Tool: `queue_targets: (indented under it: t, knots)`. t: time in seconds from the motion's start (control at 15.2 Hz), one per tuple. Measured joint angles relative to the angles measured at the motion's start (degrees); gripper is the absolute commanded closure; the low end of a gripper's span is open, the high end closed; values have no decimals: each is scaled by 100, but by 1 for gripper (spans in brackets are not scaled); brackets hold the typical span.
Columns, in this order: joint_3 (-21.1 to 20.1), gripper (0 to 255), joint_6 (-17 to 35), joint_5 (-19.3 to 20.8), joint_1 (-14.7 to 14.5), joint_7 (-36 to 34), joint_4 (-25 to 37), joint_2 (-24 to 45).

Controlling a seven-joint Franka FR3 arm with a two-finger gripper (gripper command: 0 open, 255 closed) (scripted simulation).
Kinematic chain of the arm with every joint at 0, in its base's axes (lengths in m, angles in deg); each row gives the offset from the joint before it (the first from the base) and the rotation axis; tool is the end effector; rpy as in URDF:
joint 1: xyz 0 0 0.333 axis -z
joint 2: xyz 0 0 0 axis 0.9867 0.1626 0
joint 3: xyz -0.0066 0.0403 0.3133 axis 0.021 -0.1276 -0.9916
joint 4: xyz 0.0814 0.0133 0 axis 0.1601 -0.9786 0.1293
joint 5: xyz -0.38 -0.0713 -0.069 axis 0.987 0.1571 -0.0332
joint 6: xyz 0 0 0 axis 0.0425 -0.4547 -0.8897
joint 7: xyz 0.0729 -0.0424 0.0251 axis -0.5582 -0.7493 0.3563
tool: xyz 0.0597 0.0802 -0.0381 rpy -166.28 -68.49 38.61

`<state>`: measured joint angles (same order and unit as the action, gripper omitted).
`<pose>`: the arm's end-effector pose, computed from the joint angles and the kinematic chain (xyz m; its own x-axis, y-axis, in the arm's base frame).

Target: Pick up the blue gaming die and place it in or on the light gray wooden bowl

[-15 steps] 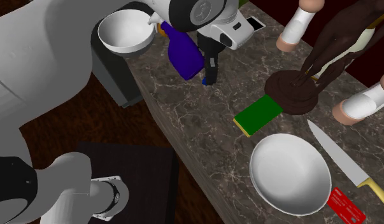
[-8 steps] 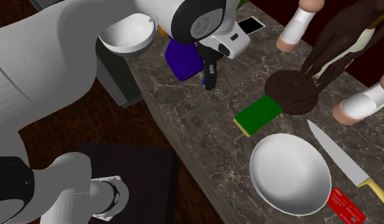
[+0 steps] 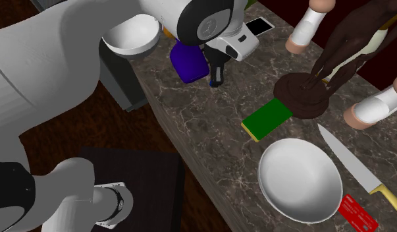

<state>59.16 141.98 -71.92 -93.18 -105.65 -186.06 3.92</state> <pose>0.3881 0.3803 0.5944 0.9971 0.0755 0.0009 0.0755 -0.9971 0.0039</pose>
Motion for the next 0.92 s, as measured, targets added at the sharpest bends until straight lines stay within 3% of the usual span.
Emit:
queue_targets:
  t: [0.46,0.92]
  knots:
    - [0,255,0,0,0,0,0,0]
    - [-23,255,-480,63,-13,-52,588,123]
